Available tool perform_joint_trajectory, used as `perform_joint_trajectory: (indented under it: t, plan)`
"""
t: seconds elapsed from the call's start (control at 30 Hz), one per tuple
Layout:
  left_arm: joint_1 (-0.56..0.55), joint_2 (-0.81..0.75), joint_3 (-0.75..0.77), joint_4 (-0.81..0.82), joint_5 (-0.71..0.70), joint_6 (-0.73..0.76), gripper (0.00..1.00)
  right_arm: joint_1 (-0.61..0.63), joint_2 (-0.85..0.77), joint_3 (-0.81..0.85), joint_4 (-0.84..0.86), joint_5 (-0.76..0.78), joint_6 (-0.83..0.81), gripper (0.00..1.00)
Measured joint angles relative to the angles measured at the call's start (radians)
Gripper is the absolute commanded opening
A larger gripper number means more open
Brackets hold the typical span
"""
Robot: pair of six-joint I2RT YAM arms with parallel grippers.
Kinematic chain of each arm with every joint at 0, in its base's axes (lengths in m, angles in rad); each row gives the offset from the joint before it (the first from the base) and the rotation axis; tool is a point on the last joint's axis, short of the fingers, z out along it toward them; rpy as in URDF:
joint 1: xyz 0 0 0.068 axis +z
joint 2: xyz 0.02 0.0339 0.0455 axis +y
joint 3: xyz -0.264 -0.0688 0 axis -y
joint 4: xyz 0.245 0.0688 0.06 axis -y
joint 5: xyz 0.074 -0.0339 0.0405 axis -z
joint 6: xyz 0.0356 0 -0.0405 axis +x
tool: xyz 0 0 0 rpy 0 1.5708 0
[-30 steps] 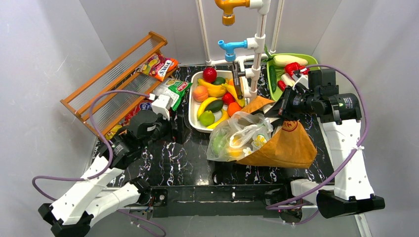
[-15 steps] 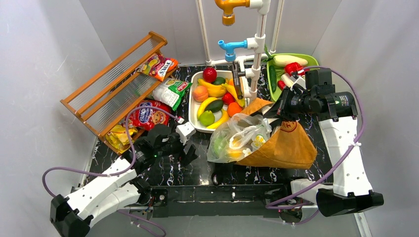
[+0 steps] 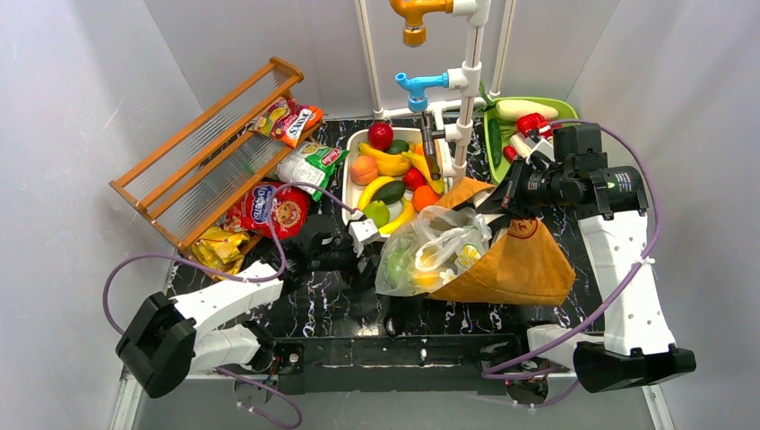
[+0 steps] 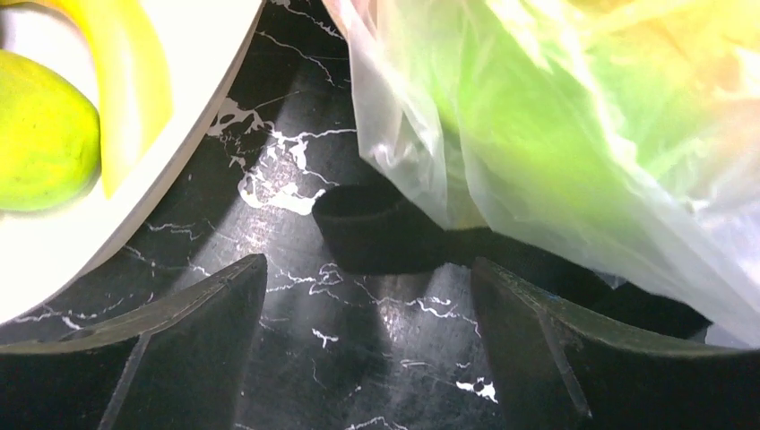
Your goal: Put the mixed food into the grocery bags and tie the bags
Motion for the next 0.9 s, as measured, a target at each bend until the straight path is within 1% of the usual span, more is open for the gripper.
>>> perform_joint_trajectory:
  t: [0.07, 0.1, 0.13, 0.2, 0.23, 0.3, 0.33, 0.43, 0.5, 0.6, 0.77, 0.87, 0.9]
  plan:
    - [0.000, 0.039, 0.010, 0.031, 0.014, -0.003, 0.78, 0.000, 0.001, 0.000, 0.005, -0.004, 0.000, 0.01]
    - [0.000, 0.055, 0.014, 0.048, 0.019, -0.007, 0.74, 0.000, 0.002, 0.000, 0.006, -0.004, 0.000, 0.01]
    - [0.000, 0.067, 0.015, 0.066, 0.025, -0.011, 0.68, 0.000, 0.002, 0.000, 0.007, -0.004, 0.000, 0.01]
    - [-0.001, 0.081, 0.015, 0.092, 0.035, -0.020, 0.49, 0.000, 0.004, -0.001, 0.010, -0.004, 0.000, 0.01]
    - [-0.001, 0.087, 0.015, 0.107, 0.040, -0.025, 0.37, 0.000, 0.005, -0.003, 0.012, -0.005, 0.000, 0.01]
    - [-0.001, 0.090, 0.016, 0.131, 0.048, -0.035, 0.09, 0.000, 0.005, -0.010, 0.014, -0.004, 0.000, 0.01]
    - [-0.001, 0.090, 0.016, 0.145, 0.050, -0.042, 0.00, 0.000, 0.005, -0.012, 0.016, -0.004, 0.001, 0.01]
    - [-0.006, 0.087, 0.032, 0.153, 0.051, -0.052, 0.00, -0.002, 0.008, -0.012, 0.021, -0.003, 0.002, 0.01]
    - [-0.008, 0.071, 0.073, 0.108, 0.044, -0.058, 0.00, -0.002, 0.008, -0.013, 0.023, -0.003, 0.002, 0.01]
    - [-0.010, 0.007, 0.146, 0.031, 0.031, -0.074, 0.00, -0.003, 0.008, -0.016, 0.026, 0.000, 0.002, 0.01]
    - [-0.010, -0.124, 0.343, -0.114, 0.014, -0.123, 0.00, -0.014, 0.001, -0.016, 0.005, 0.038, -0.003, 0.01]
    - [-0.012, -0.153, 0.481, -0.190, 0.012, -0.143, 0.00, -0.015, -0.002, -0.017, -0.051, 0.098, -0.024, 0.01]
    - [-0.012, -0.159, 0.534, -0.212, 0.012, -0.148, 0.00, -0.015, -0.001, -0.026, -0.104, 0.145, -0.047, 0.01]
